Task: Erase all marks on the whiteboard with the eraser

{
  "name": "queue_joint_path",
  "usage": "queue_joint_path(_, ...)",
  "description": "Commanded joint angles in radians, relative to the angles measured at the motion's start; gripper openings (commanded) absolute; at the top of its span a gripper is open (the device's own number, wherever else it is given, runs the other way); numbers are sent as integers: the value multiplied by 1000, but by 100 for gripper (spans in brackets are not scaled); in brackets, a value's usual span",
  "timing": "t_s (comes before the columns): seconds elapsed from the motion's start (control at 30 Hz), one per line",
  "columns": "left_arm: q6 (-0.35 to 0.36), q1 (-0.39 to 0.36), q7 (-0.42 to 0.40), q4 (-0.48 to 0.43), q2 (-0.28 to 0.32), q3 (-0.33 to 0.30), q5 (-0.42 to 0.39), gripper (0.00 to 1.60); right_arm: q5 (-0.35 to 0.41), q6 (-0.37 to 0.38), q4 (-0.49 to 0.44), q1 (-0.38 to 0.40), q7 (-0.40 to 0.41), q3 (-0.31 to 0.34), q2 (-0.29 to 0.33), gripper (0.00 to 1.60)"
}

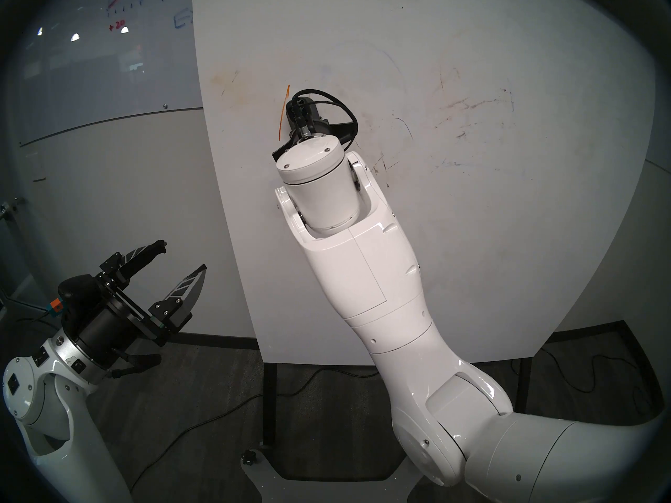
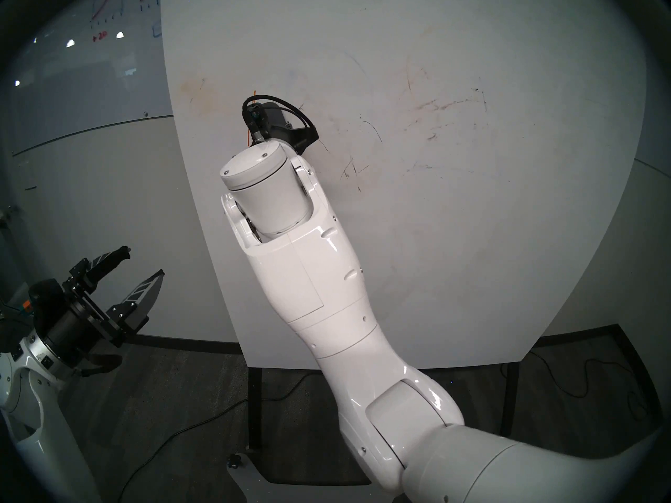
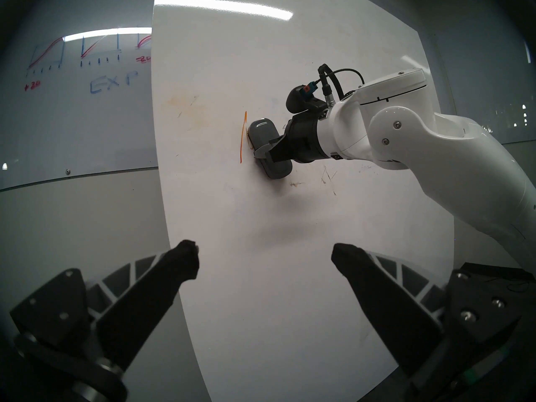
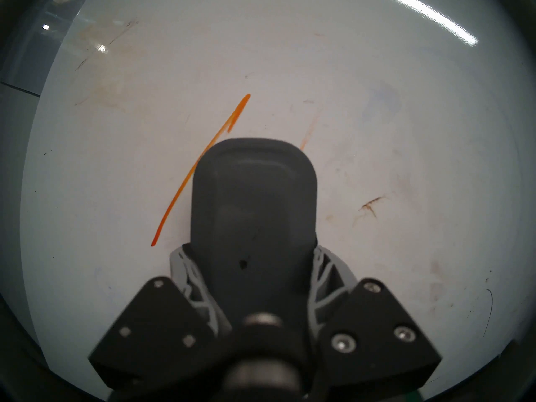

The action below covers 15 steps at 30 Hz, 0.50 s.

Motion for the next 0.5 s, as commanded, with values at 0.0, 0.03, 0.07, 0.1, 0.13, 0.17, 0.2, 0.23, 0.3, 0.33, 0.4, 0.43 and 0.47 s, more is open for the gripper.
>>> queue_joint_path(0.0, 2, 1, 2, -19, 2, 2, -9, 160, 7, -23, -10, 29, 3, 23, 4, 0)
queue_joint_path(0.03, 2, 1, 2, -19, 2, 2, -9, 160, 10, -24, -9, 29, 7, 23, 6, 0)
queue_joint_path(0.07, 2, 1, 2, -19, 2, 2, -9, 160, 13, -24, -9, 29, 8, 24, 7, 0)
queue_joint_path(0.1, 2, 1, 2, -19, 2, 2, -9, 160, 15, -25, -9, 28, 9, 24, 8, 0)
queue_joint_path(0.13, 2, 1, 3, -19, 2, 2, -9, 160, 18, -25, -10, 28, 11, 23, 9, 0)
queue_joint_path(0.17, 2, 1, 2, -19, 2, 2, -9, 160, 21, -24, -11, 27, 13, 23, 9, 0)
queue_joint_path(0.2, 2, 1, 2, -19, 2, 2, -9, 160, 22, -24, -12, 26, 13, 23, 10, 0)
queue_joint_path(0.23, 3, 1, 2, -19, 2, 2, -9, 160, 24, -24, -12, 26, 13, 22, 11, 0)
queue_joint_path(0.3, 3, 1, 2, -19, 2, 2, -9, 160, 34, -15, -12, 25, 16, 30, 4, 9)
queue_joint_path(0.33, 3, 1, 2, -19, 2, 2, -9, 160, 33, -17, -12, 25, 15, 28, 6, 0)
queue_joint_path(0.4, 3, 1, 2, -19, 2, 2, -9, 160, 43, -4, -12, 24, 15, 39, -5, 0)
queue_joint_path(0.43, 3, 1, 3, -19, 2, 2, -9, 160, 44, -4, -10, 25, 15, 40, -4, 0)
queue_joint_path(0.47, 3, 1, 2, -19, 2, 2, -9, 160, 49, 2, -9, 25, 14, 45, -9, 0)
